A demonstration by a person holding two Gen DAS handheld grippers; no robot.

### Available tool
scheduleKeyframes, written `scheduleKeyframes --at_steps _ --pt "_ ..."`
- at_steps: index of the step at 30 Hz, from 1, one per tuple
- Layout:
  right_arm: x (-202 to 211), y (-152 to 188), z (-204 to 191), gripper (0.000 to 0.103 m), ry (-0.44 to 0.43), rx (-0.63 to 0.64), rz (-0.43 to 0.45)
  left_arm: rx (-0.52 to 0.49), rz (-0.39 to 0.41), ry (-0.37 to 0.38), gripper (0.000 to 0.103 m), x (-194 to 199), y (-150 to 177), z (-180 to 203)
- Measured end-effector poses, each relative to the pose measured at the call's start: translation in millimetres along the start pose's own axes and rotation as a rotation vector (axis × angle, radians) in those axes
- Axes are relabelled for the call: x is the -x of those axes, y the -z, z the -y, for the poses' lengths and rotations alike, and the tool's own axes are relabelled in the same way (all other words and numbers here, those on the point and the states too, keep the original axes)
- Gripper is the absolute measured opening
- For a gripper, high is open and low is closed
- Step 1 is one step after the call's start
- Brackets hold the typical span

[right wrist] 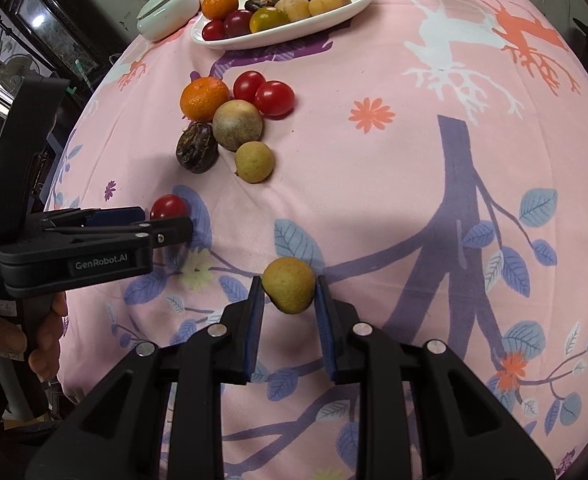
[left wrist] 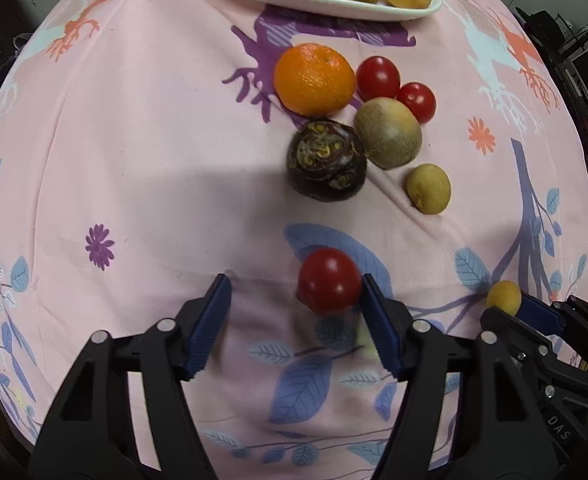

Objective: Organize fruits
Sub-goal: 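Grasp the red tomato with left tool while right tool grasps small yellow fruit, then carry both fruits to the white plate and open both tools to release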

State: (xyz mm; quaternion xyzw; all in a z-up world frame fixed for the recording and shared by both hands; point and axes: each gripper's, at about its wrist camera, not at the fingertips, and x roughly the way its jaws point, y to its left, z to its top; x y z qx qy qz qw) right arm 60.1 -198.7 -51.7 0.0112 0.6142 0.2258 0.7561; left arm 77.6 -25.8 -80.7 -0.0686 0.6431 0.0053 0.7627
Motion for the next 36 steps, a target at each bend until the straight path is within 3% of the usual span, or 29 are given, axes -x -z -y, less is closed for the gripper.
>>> scheduleKeyframes --at_steps 1,3,4,20,29,36 --pt "-0.2 -0.3 -0.9 0.026 0.0 0.003 -0.001 -0.001 0.004 0.005 0.063 0.5 -0.3 -0.5" --pt "0.0 -1.0 -2.9 0.026 0.0 0.011 -0.003 -0.004 0.024 0.039 0.035 3.3 -1.2 -2.0" --pt "0.2 -1.6 -4.3 0.026 0.001 0.013 -0.002 -0.004 0.022 0.046 0.03 3.8 -1.7 -2.6" --pt "9.7 -13.0 -10.8 0.026 -0.005 0.028 0.023 0.025 0.066 0.076 0.03 36.3 8.8 -27.8" --pt "37.9 -47.0 -12.4 0.026 -0.019 0.034 0.105 -0.008 0.151 0.094 0.03 75.6 -18.5 -29.6" --pt "55.1 -93.6 -13.1 0.026 -0.029 0.048 0.177 -0.032 0.21 0.109 0.03 96.6 -56.3 -28.5"
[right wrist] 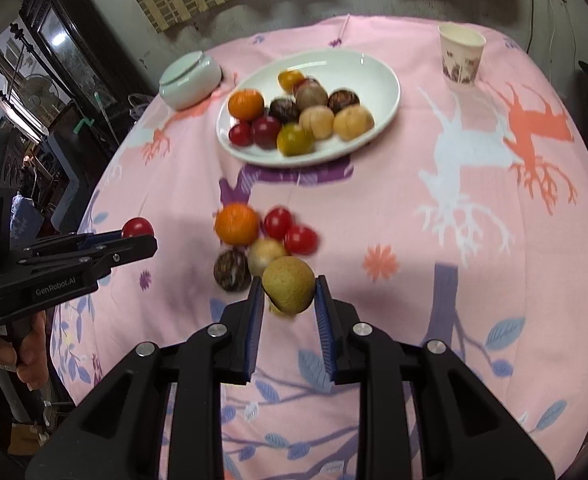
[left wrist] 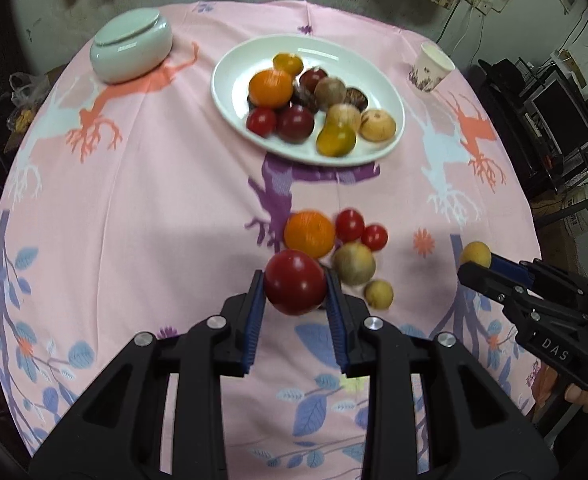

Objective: Organize fruits
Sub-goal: 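Carry both fruits to the white plate and open both tools to release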

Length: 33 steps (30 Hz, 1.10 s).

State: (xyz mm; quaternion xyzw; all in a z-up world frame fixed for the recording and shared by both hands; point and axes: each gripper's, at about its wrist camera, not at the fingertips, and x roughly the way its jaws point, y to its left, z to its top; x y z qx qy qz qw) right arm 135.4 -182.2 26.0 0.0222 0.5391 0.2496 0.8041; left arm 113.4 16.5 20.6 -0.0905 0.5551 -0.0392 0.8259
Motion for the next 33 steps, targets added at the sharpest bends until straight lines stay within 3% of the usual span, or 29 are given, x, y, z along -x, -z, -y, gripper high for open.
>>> scheduleKeyframes --at_steps 8,14,24,31,33 --pt "-10.1 -67.2 7.2 0.026 -0.007 0.015 0.078 -0.013 0.034 0.017 0.03 -12.0 -53.5 7.1" --pt "-38.4 -101.9 20.2 0.026 -0.027 -0.005 0.079 -0.026 0.027 0.034 0.03 -39.0 -84.1 14.4" --pt "-92.3 -135.2 44.4 0.026 -0.073 -0.101 0.059 -0.025 -0.016 0.039 0.03 -94.0 -109.4 16.9" --pt "-115.3 -147.7 47.6 0.027 -0.083 -0.136 0.047 0.007 -0.027 0.018 0.03 -109.0 -114.6 9.1" --pt "-116.0 -148.3 52.4 0.028 -0.097 -0.169 0.054 0.023 -0.01 0.013 0.04 -107.1 -115.1 6.5"
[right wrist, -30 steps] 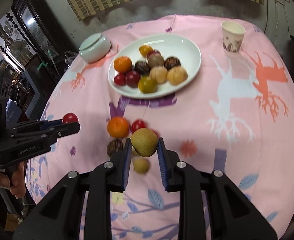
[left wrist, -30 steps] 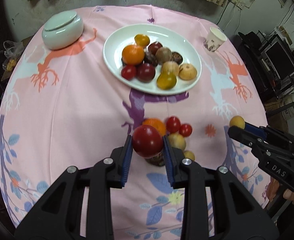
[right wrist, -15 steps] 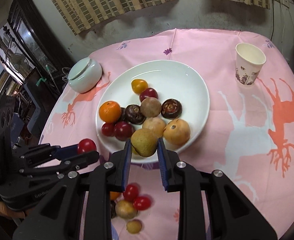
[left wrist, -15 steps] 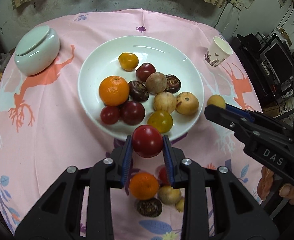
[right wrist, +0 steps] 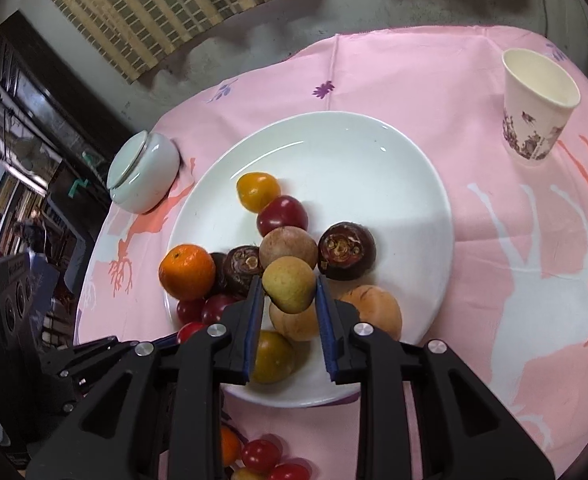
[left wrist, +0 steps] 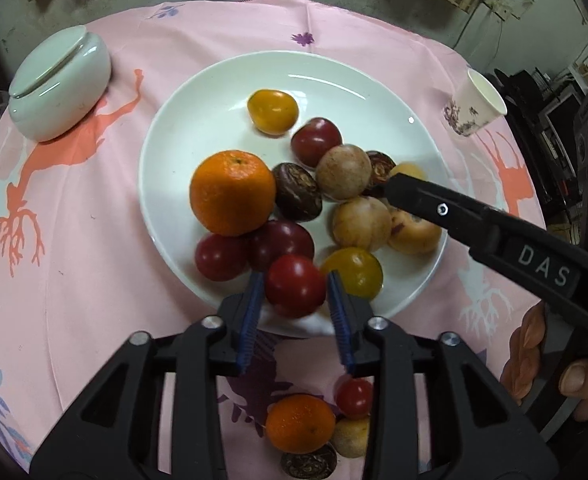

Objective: Organize fruits
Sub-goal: 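Carry both fruits to the white plate and open both tools to release, then move both open tools back over the fruit pile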

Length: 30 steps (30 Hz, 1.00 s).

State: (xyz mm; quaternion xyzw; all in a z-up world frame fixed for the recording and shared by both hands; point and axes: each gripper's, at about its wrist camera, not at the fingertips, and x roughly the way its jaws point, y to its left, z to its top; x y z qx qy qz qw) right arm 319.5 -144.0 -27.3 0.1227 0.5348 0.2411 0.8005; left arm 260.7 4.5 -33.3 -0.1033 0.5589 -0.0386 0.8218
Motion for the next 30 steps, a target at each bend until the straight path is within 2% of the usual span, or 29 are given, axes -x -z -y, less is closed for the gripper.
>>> scheduleKeyframes --at_steps 3,8,13,16,20,25,30 --pt "3.5 0.5 6.2 0.028 -0.012 -0.032 0.009 -0.004 0.019 -0.016 0.046 5.2 -1.4 -0.7" --pt "17.0 7.2 9.0 0.028 -0.006 -0.033 0.015 0.002 0.031 -0.02 0.049 16.6 1.3 -2.0" --pt "33.1 31.8 17.0 0.028 0.026 -0.043 0.002 -0.006 0.038 -0.037 0.051 30.8 14.6 -4.6" --pt "44.1 51.7 22.1 0.028 0.041 -0.055 -0.006 0.007 0.027 -0.039 0.053 36.8 30.0 -8.6" --pt "55.0 86.1 16.1 0.027 0.065 0.004 -0.044 0.023 -0.005 -0.035 0.054 40.2 57.3 -13.2" --pt "66.5 124.4 13.7 0.027 0.068 0.012 -0.088 0.051 -0.046 -0.045 0.055 44.0 93.4 -21.0" --pt "75.7 154.1 12.1 0.027 0.065 0.01 -0.125 0.036 -0.07 -0.055 0.055 50.8 121.7 -16.2"
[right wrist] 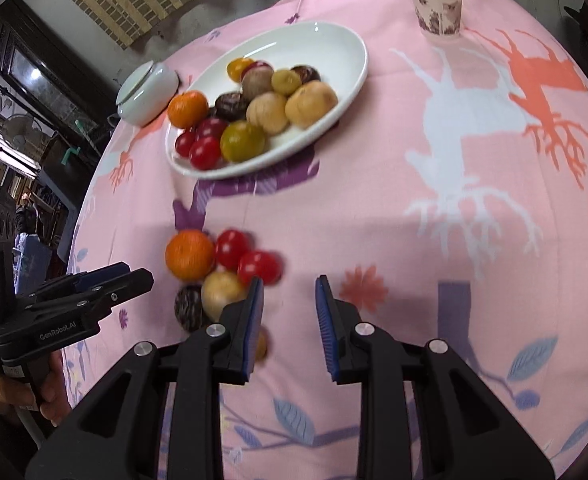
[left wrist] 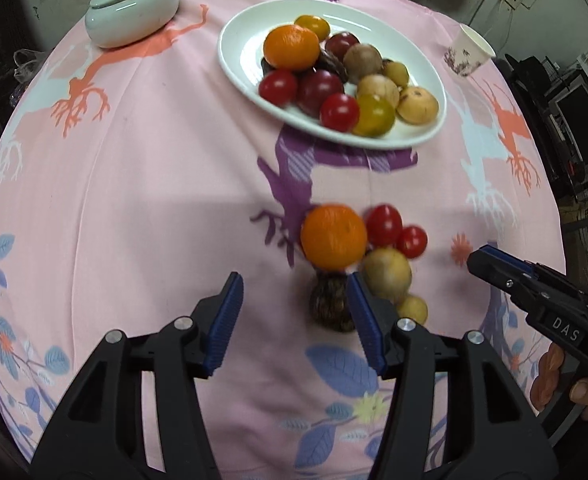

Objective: Organize fruits
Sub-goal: 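Move both open tools back over the fruit pile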

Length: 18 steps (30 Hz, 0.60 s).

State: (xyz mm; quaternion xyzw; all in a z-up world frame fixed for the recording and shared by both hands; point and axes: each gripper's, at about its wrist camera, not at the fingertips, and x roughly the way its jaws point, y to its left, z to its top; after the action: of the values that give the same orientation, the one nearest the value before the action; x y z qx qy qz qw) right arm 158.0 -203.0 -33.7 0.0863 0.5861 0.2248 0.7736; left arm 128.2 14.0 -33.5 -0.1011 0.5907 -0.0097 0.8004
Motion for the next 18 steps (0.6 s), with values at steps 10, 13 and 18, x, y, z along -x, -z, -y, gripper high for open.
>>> scheduleKeyframes --at_steps 10,13,18 --pt "4.1 36.5 -12.9 0.028 0.011 0.025 -0.042 -0.016 -0.026 -0.003 0.06 6.3 31.9 8.4" --pt "2.4 42.9 -16.8 0.029 0.012 0.038 -0.057 -0.013 -0.035 -0.005 0.061 6.1 36.8 7.6" --pt "-4.0 48.7 -26.3 0.03 0.017 0.063 -0.076 -0.012 -0.043 0.0 0.062 7.4 45.8 5.3"
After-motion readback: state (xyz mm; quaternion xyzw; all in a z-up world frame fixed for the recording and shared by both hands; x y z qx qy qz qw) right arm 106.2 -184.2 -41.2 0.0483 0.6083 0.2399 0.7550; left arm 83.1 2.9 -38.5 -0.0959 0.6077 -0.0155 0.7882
